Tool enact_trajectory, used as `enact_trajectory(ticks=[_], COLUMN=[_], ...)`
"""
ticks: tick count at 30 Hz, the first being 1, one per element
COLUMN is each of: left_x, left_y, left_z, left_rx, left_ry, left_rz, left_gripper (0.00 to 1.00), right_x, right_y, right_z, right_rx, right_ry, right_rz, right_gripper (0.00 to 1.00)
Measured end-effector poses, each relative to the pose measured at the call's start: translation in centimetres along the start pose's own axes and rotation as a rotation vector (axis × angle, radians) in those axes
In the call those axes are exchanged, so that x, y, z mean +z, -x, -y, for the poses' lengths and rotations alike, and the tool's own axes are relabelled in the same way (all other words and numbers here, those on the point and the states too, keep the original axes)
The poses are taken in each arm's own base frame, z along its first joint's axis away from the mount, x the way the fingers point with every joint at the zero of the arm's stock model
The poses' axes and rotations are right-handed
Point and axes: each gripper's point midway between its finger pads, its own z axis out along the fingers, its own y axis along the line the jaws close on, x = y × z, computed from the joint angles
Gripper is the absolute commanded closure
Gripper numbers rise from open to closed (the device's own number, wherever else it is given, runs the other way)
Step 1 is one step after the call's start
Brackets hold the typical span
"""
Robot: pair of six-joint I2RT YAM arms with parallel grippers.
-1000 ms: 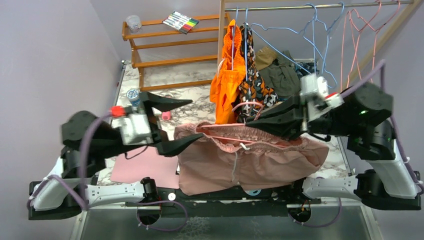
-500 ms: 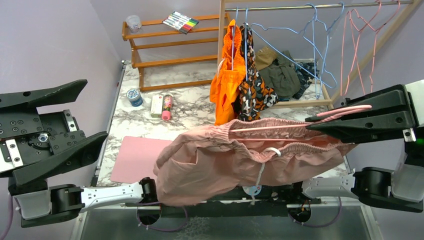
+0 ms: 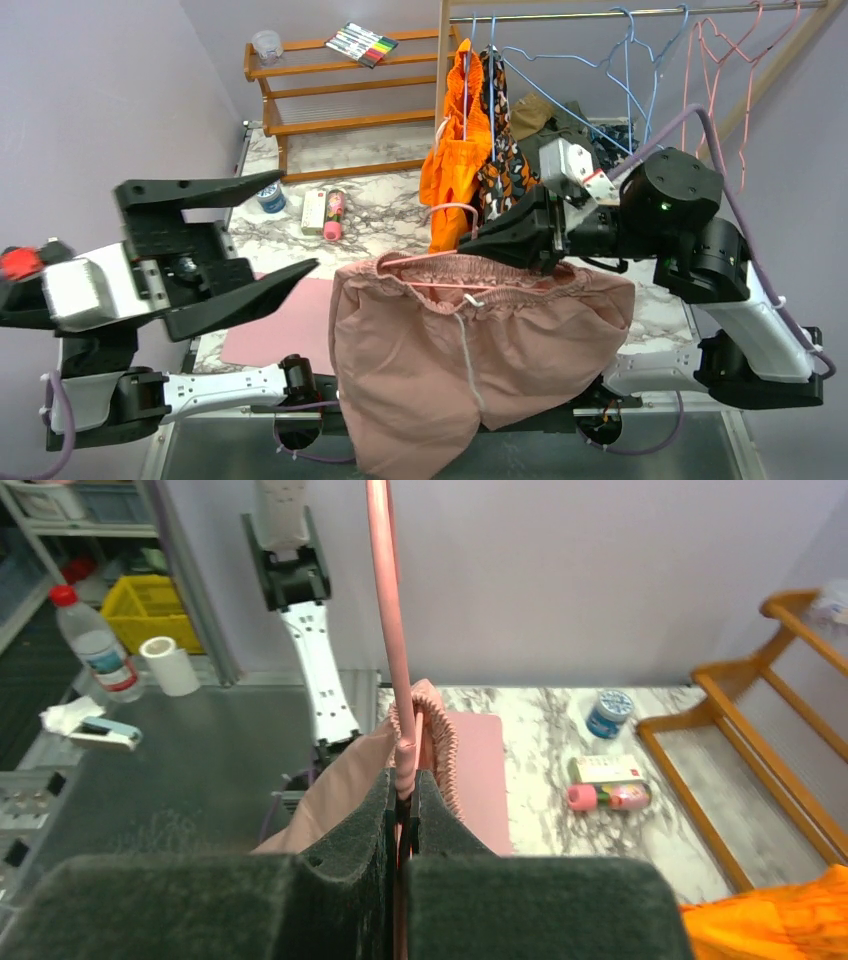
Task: Place the shorts on the hanger
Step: Hang the shorts on the hanger.
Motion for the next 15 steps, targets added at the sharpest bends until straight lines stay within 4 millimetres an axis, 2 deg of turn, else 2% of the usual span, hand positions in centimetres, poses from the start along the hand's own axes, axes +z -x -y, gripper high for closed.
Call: enact_trajectory(ticks=[2, 3, 5, 8, 10, 11, 13, 15], left_x=[0.5, 0.9, 1.6, 2.4, 2.4, 2.3, 1.9, 1.5], left_y=[-1.8, -2.9, -4.3, -5.5, -5.8, -5.8, -5.6, -5.1], left_z=[0.5, 0.8, 1.2, 1.7, 2.1, 2.2, 2.4, 2.4], left_rx=[-0.010, -0.015, -0.024, -0.035, -0.047, -0.052, -0.060, -0.066], left_ry=[-0.017, -0.027, -0.045, -0.067, -0.078, -0.082, -0.084, -0.079], left_rz=[-0.051, -0.080, -0.119, -0.144, -0.138, -0.134, -0.119, -0.102], left_gripper=[0.13, 0.13, 0.13, 0.13, 0.13, 0.13, 0.13, 0.12], right_x=[0.5, 0.4, -0.3, -3.4, -5.7, -6.9, -7.9, -7.8], right_y=[-0.5, 0.3, 3.8, 10.1, 12.2, 12.6, 12.0, 10.2], right_z=[0.6, 0.7, 0.6, -0.9, -2.1, -2.5, -3.0, -3.0], right_rx=[0.007, 0.005, -0.023, -0.088, -0.120, -0.131, -0.135, -0.122], right_ry=[-0.021, -0.024, -0.021, 0.002, 0.013, 0.012, 0.010, 0.008], right_rz=[-0.034, -0.031, 0.042, 0.214, 0.295, 0.319, 0.328, 0.302], right_gripper=[0.99, 0.99, 0.99, 0.99, 0.99, 0.99, 0.99, 0.99])
